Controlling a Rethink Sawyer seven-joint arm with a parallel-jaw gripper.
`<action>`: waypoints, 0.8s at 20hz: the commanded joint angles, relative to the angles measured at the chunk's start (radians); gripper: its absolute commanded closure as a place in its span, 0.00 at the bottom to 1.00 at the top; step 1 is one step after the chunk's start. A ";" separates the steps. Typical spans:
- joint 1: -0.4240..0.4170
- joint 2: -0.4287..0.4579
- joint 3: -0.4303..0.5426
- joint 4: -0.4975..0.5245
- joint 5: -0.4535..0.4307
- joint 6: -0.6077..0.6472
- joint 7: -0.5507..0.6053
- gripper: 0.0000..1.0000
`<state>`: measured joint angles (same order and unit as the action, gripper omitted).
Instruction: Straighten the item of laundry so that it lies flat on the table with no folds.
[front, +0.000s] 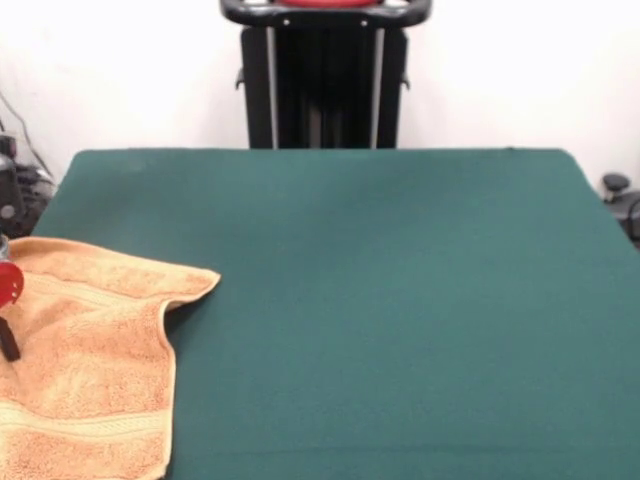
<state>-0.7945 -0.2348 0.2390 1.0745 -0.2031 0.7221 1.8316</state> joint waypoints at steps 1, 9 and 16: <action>-0.014 0.409 0.127 0.253 -0.038 0.180 -0.309 0.00; -0.064 0.436 0.159 0.279 0.022 0.183 -0.343 0.00; -0.110 0.475 0.190 0.286 0.087 0.233 -0.359 0.00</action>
<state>-0.9446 -0.1807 0.3676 1.0719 -0.0299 0.8239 1.7647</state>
